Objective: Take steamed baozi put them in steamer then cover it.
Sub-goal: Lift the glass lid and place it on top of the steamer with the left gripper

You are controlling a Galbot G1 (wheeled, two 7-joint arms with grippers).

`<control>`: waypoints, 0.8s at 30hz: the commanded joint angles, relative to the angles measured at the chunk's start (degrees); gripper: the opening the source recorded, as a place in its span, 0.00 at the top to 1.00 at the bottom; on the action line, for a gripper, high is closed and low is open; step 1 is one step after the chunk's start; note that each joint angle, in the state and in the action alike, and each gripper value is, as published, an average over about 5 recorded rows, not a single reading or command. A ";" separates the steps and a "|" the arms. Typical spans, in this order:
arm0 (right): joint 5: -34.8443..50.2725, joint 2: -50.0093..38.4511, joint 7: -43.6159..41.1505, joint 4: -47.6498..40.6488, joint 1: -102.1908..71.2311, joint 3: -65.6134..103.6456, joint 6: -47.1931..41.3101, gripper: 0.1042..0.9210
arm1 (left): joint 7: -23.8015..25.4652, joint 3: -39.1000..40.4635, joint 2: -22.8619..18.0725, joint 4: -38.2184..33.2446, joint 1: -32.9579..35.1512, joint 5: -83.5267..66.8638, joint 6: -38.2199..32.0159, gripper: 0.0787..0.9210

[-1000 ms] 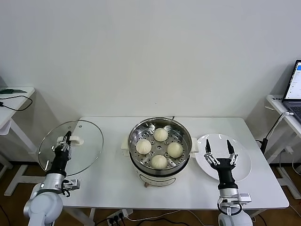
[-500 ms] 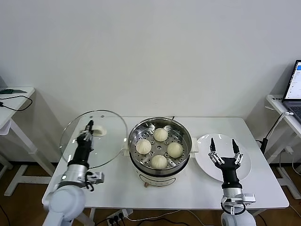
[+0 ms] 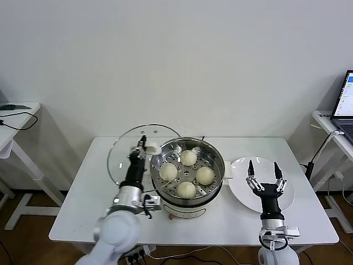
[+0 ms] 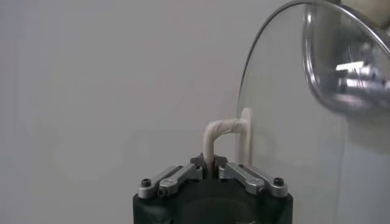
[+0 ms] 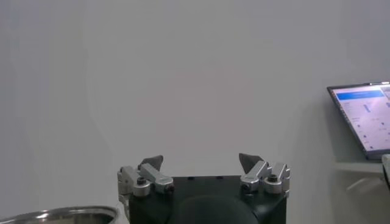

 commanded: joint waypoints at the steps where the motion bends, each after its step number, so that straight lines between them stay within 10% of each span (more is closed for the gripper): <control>1: -0.36 0.65 0.03 -0.21 0.16 -0.12 0.06 0.12 | 2.87 11.40 -6.01 5.91 -4.77 7.33 6.50 0.87; 24: -3.26 2.24 0.39 -1.32 0.51 -1.50 0.68 0.12 | 3.84 9.36 -17.69 16.61 -4.29 17.06 4.17 0.87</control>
